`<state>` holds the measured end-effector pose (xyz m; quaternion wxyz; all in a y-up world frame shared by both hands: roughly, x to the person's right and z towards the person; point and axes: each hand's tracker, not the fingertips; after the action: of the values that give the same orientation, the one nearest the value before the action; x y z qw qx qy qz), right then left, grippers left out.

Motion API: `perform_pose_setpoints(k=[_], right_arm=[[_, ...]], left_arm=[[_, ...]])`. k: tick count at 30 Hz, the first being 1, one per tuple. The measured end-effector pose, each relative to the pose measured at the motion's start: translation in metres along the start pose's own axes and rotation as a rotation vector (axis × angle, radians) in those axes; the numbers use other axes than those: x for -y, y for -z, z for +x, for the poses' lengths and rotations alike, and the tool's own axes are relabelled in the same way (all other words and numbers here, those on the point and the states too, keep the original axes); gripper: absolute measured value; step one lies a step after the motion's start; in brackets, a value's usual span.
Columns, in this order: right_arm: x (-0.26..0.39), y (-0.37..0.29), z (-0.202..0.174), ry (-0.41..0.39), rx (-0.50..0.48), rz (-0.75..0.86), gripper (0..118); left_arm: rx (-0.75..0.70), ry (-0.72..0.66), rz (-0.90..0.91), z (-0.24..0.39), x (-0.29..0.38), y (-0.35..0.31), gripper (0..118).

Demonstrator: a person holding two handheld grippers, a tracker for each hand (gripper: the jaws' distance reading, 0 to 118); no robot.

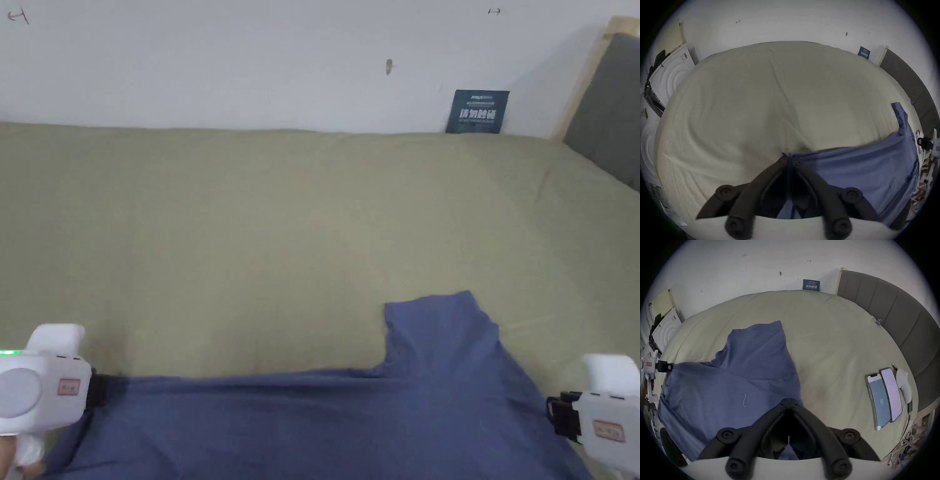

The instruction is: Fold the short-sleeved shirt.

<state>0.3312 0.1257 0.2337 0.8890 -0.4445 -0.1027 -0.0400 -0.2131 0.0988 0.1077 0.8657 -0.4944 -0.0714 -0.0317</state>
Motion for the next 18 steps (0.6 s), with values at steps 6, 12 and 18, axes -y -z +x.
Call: perform_pose_setpoints(k=[6, 12, 18], right_arm=[[-0.03, 0.047, 0.002, 0.023, -0.018, -0.084, 116], [-0.035, 0.078, 0.002, -0.016, 0.02, -0.151, 94], [-0.03, 0.031, -0.001, -0.05, -0.029, -0.015, 0]], left_arm=[[0.011, -0.014, -0.007, -0.004, 0.003, 0.005, 5], [0.01, -0.016, -0.009, -0.005, 0.005, 0.004, 5], [0.025, -0.01, 0.025, -0.009, 0.012, -0.019, 5]])
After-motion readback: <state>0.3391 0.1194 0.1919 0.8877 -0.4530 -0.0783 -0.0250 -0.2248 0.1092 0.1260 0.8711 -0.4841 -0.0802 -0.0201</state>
